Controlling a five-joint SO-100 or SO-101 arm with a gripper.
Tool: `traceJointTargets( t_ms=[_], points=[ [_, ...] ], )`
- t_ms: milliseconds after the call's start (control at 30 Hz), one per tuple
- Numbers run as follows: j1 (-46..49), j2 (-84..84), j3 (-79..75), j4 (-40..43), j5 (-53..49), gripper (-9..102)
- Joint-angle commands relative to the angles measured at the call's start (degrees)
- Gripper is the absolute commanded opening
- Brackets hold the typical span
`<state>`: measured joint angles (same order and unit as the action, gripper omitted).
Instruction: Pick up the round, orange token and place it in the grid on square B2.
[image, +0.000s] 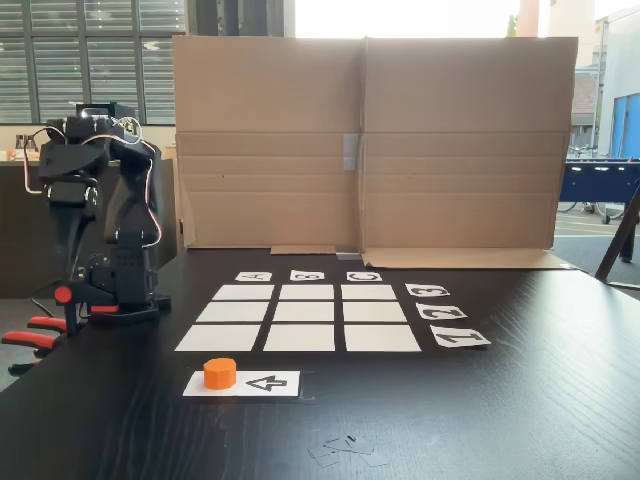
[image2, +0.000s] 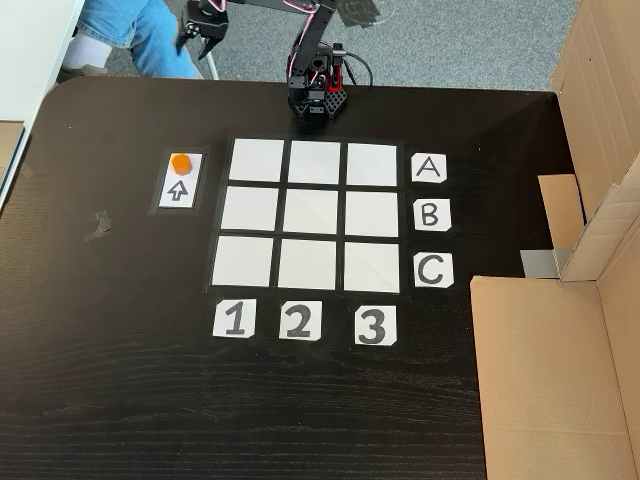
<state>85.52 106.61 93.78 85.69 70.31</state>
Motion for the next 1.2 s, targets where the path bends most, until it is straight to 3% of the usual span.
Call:
traceJointTargets(
  t_ms=[0, 333, 500, 1167],
  points=[
    [-1.8, -3.9, -5.8, 2.3, -0.5, 42],
    [-8.2, -13.8, -17.5, 2.8, -0.5, 68],
    [-10.0, -18.0, -19.4, 3.6, -2.9, 73],
    [-15.9, -35.5, -29.1, 3.8, -24.7, 75]
  ],
)
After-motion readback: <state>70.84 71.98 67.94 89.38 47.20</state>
